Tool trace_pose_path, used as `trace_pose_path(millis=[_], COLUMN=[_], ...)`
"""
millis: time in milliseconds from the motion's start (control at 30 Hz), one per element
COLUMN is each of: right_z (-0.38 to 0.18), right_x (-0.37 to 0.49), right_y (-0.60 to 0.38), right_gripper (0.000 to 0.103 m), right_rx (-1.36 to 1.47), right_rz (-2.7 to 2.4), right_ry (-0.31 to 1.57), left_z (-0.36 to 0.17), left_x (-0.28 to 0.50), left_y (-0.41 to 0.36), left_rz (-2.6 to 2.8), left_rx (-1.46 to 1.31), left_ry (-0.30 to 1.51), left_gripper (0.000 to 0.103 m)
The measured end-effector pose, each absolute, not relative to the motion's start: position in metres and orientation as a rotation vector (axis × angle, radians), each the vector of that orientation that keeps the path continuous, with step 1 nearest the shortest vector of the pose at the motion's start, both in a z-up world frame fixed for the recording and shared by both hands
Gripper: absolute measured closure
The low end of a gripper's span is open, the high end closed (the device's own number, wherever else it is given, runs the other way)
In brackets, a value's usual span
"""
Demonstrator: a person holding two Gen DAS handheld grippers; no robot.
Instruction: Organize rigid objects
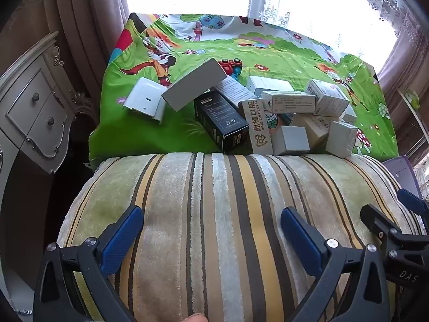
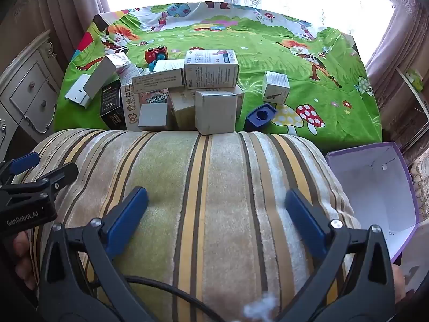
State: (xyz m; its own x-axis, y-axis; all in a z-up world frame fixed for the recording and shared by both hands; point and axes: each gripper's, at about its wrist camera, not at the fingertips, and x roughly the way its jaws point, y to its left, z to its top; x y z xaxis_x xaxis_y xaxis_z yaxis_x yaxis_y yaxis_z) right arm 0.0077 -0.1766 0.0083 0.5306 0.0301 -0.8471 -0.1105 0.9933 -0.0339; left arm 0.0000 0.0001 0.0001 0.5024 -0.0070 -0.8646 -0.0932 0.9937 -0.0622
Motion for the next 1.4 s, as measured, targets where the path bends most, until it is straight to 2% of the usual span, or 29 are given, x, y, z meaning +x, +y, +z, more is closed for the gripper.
trace_pose_path(millis=[1400], right_z=[0.006], right_x=[0.004], right_y=[-0.177], right_gripper=[0.000], right_rx=[-0.063], right_rz=[0.094], right_ry=[0.957], left_z=[0.002], left_x=[-0.006], left_y=[0.000], left_rz=[0.077], left_rx=[-0.087], left_ry=[1.022], left_gripper=[0.000])
